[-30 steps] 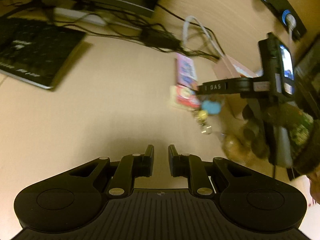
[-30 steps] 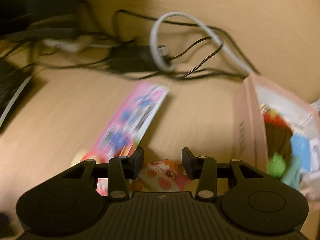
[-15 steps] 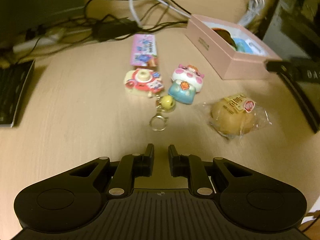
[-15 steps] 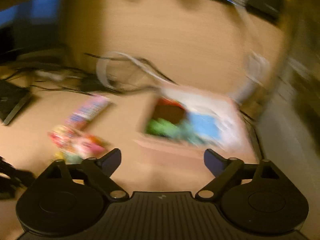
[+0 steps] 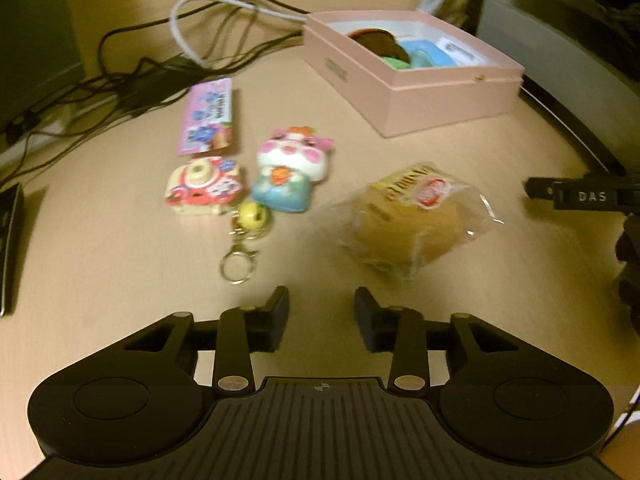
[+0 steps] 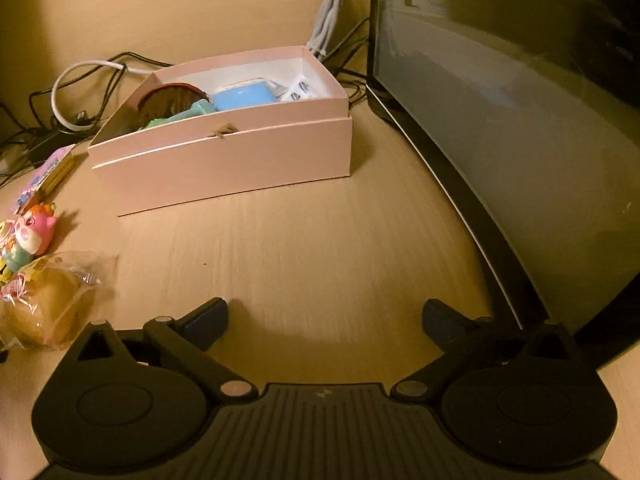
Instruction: Organize objects
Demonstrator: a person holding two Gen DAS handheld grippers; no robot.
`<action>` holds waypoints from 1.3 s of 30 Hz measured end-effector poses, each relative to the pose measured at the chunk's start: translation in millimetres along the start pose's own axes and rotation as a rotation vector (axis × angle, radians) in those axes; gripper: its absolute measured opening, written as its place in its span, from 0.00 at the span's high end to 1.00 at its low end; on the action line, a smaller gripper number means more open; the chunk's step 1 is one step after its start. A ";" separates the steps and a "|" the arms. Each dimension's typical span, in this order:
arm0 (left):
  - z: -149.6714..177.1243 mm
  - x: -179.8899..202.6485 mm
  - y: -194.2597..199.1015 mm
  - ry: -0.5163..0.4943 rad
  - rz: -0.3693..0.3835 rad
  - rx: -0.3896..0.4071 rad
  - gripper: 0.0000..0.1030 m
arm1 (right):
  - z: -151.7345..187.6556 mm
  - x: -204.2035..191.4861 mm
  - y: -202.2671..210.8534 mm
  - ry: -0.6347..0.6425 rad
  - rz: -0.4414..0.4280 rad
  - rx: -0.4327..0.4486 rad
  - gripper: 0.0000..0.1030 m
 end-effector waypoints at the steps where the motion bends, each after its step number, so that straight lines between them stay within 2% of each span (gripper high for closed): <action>1: -1.4 1.7 -1.2 -0.001 0.006 -0.007 0.61 | 1.5 0.1 0.5 -0.003 -0.002 0.011 0.00; 3: -5.6 1.1 -1.0 0.014 0.052 -0.025 0.62 | 4.2 1.9 2.8 -0.003 -0.005 0.030 0.00; 5: -9.9 -0.9 9.7 0.040 0.113 0.010 0.64 | 6.0 3.5 1.3 0.000 -0.011 0.046 0.00; 8: -21.1 6.2 40.5 -0.066 0.168 0.122 0.64 | 6.8 2.0 -0.1 0.000 -0.016 0.056 0.00; 10: -32.4 14.9 50.3 -0.169 0.205 0.146 0.64 | 7.9 2.8 0.2 -0.001 -0.016 0.058 0.00; 13: -50.0 28.0 36.2 -0.257 0.226 0.092 0.64 | 8.0 2.3 0.6 -0.001 -0.015 0.058 0.00; 16: -61.9 33.7 -1.9 -0.286 0.206 -0.004 0.64 | 8.4 1.9 1.4 -0.002 -0.014 0.058 0.00; 17: -63.2 34.6 -16.0 -0.290 0.195 -0.049 0.59 | 8.6 1.8 1.1 -0.001 -0.015 0.058 0.00; 18: -64.5 35.2 -24.1 -0.296 0.188 -0.046 0.43 | 9.0 2.1 1.5 0.000 -0.016 0.059 0.00; 19: -67.0 35.4 -31.8 -0.283 0.183 -0.067 0.36 | 8.6 1.7 0.9 0.001 -0.018 0.059 0.00; 20: -69.7 34.2 -37.5 -0.259 0.183 -0.078 0.35 | 8.6 1.5 0.8 0.002 -0.019 0.059 0.00; 23: -76.9 34.4 -46.4 -0.187 0.185 -0.084 0.35 | 8.7 1.9 1.0 0.002 -0.021 0.060 0.00; 27: -80.5 37.4 -50.3 -0.153 0.167 -0.077 0.38 | 8.9 1.8 0.9 0.001 -0.019 0.060 0.00; 31: -74.8 29.0 -44.6 -0.075 0.177 -0.040 0.42 | 8.5 2.0 -0.1 0.004 -0.017 0.059 0.00; 35: -50.8 10.7 -11.3 0.111 0.220 0.050 0.44 | 3.8 -0.2 0.2 0.032 -0.030 0.037 0.00; 37: -29.4 -0.4 17.2 0.193 0.218 0.107 0.44 | -3.7 -9.1 7.0 0.053 -0.107 0.022 0.00; 39: -10.9 -13.4 39.7 0.267 0.184 0.145 0.44 | -13.6 -29.1 25.6 0.091 -0.217 0.079 0.00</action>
Point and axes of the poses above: each gripper's, at about its wrist camera, not at the fingertips, and y roughly against the way its jaws point, x to its right, z to its underside, the point moved 2 cm from there along -y, roughly the way its jaws point, and after that the axes turned 11 degrees about z, right-handed, at the moved point
